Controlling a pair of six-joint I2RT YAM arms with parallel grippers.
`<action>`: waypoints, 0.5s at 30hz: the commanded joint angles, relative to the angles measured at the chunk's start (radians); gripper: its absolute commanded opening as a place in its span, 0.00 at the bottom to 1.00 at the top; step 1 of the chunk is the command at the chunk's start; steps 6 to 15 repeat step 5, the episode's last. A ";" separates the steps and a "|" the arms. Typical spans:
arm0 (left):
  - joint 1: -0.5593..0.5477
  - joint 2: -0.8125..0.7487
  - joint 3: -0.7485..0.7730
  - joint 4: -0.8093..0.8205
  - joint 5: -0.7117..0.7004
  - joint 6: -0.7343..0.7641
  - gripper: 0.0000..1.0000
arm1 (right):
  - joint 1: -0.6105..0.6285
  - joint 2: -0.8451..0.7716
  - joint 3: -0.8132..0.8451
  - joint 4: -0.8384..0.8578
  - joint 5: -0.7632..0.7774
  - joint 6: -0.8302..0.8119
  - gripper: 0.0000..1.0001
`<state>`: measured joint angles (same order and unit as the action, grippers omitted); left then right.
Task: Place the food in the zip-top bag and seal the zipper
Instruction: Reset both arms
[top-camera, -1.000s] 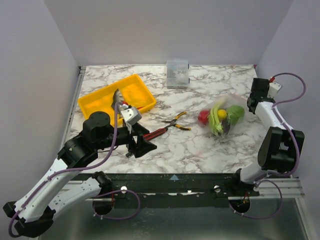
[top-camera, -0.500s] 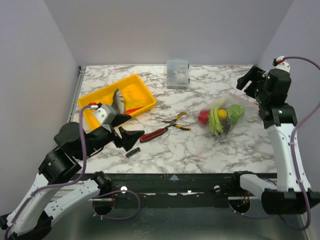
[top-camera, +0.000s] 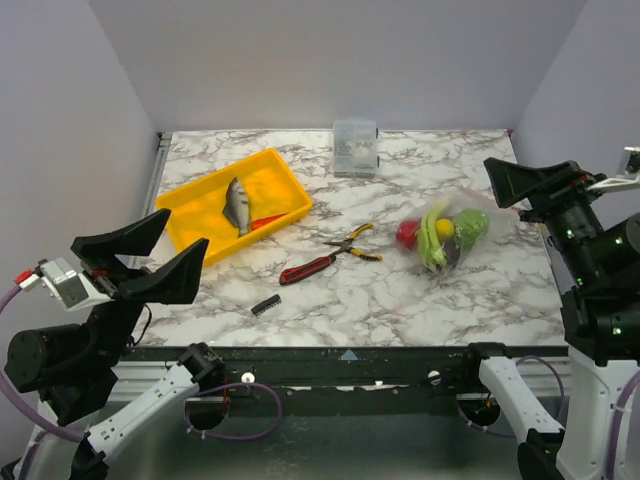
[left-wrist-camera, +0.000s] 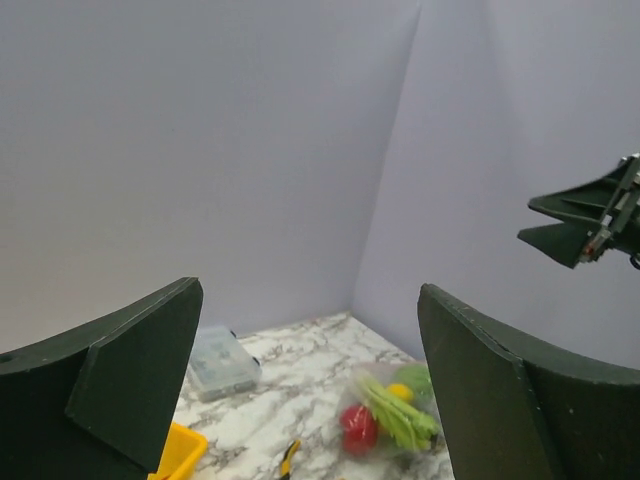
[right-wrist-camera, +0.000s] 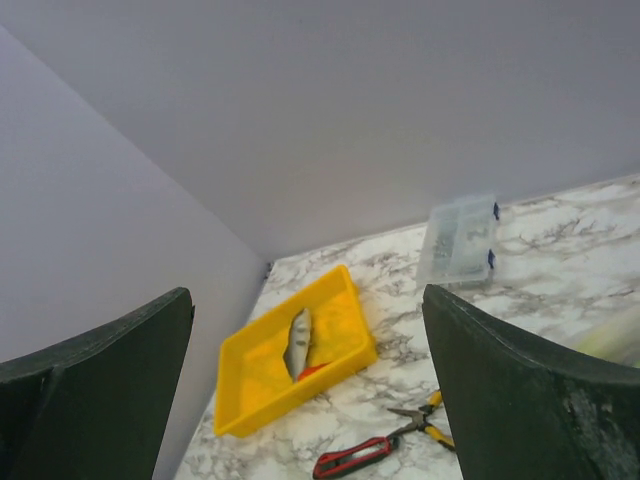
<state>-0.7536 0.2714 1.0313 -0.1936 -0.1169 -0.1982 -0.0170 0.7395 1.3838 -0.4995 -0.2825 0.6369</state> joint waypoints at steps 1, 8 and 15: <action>0.005 0.000 -0.002 0.054 -0.083 0.045 0.91 | -0.006 -0.024 0.069 -0.122 0.160 0.013 0.99; 0.005 0.027 0.006 0.052 -0.079 0.037 0.91 | -0.006 -0.025 0.061 -0.159 0.212 -0.028 0.99; 0.005 0.027 0.006 0.052 -0.079 0.037 0.91 | -0.006 -0.025 0.061 -0.159 0.212 -0.028 0.99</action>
